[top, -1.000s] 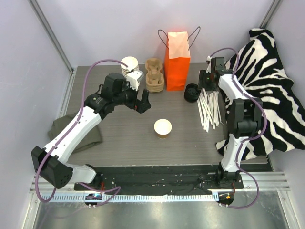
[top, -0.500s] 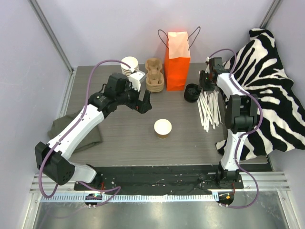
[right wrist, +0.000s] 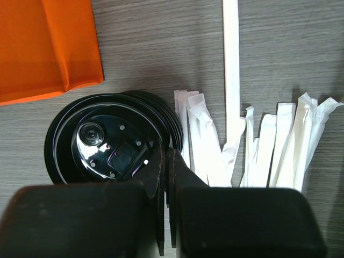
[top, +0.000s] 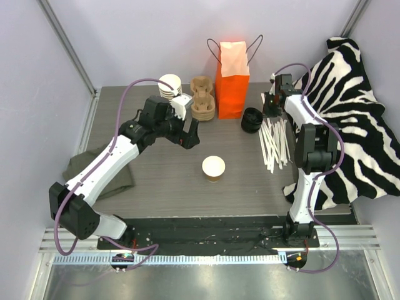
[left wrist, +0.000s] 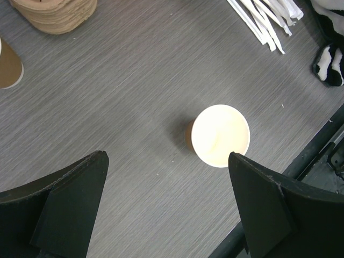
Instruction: Pack the takeout coffee
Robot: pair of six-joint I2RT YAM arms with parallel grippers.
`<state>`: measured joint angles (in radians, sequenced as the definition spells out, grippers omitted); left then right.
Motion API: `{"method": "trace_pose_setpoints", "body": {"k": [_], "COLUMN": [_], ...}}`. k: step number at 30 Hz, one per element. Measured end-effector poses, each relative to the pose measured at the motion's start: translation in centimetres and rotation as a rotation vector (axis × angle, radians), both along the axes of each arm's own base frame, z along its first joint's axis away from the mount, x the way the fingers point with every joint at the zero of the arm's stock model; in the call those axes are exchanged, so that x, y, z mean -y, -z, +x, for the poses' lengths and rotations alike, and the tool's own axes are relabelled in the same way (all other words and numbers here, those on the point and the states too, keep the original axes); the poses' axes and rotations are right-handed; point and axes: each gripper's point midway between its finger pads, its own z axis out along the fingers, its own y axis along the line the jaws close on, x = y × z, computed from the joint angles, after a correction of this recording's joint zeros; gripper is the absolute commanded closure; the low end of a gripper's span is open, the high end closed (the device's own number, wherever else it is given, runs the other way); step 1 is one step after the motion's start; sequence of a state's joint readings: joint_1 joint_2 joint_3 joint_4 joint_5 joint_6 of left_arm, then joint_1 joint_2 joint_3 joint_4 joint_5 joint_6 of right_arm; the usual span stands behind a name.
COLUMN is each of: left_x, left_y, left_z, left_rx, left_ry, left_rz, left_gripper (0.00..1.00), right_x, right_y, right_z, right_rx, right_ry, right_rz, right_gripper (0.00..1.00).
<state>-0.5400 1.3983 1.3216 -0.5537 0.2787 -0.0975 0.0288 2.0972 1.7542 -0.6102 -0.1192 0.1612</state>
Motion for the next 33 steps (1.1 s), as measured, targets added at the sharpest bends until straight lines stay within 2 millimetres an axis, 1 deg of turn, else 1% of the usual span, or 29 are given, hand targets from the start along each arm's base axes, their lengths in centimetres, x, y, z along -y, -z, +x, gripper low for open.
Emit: {"method": "trace_pose_setpoints", "body": {"k": [6,8,10,12,14,16,19,22,24,25,27,29,31,33], "left_x": [0.0,0.0,0.0,-0.1,-0.2,-0.3,-0.4,-0.5,-0.8,-1.0,-1.4,-1.6,-1.6,-1.3], "left_y": [0.3,0.3,0.4,0.4,0.3,-0.1,-1.0,-2.7,-4.1,-5.0,-6.6,-7.6,-7.9,-7.2], "left_z": [0.1,0.0,0.0,0.0,-0.1,-0.1,-0.3,-1.3,-2.5,-3.3,-4.8,-6.2,-7.6,-9.3], "left_rx": [-0.008,-0.009,-0.011,-0.012,-0.015,-0.009,0.026,0.107,0.184,0.241,0.358,0.481,0.600,0.708], "left_ry": [0.000,0.000,0.000,0.000,-0.002,0.002,0.022,0.097,0.166,0.217,0.310,0.403,0.504,0.621], "left_rz": [0.005,0.005,0.007,0.009,0.017,0.020,0.020,0.008,0.007,0.011,0.035,0.081,0.139,0.204], "left_gripper": [0.00,0.00,0.00,0.00,0.00,0.00,0.00,0.00,0.00,0.00,0.00,0.00,0.00,0.00], "right_x": [0.0,-0.1,0.0,0.0,0.0,-0.1,-0.5,-1.5,-2.5,-3.0,-4.0,-5.1,-6.3,-7.6], "right_y": [-0.1,-0.4,-1.3,-2.5,-4.5,-6.9,-10.5,-14.2,-16.1,-16.7,-17.1,-16.5,-15.8,-15.1], "right_z": [-0.1,-0.3,-0.3,-0.4,-0.6,-1.0,-2.3,-4.5,-6.5,-7.6,-10.1,-12.9,-15.2,-17.1], "right_rx": [-0.004,-0.002,0.012,0.036,0.075,0.122,0.191,0.261,0.291,0.301,0.295,0.262,0.220,0.175], "right_ry": [-0.004,-0.008,-0.008,-0.010,-0.014,-0.024,-0.052,-0.103,-0.146,-0.169,-0.213,-0.259,-0.303,-0.351], "right_rz": [0.015,0.020,0.023,0.026,0.026,0.031,0.048,0.095,0.137,0.159,0.203,0.247,0.286,0.321], "right_gripper": [0.99,0.99,0.99,0.99,0.99,0.99,0.99,0.99,0.99,0.99,0.99,0.99,0.99,0.99]}}
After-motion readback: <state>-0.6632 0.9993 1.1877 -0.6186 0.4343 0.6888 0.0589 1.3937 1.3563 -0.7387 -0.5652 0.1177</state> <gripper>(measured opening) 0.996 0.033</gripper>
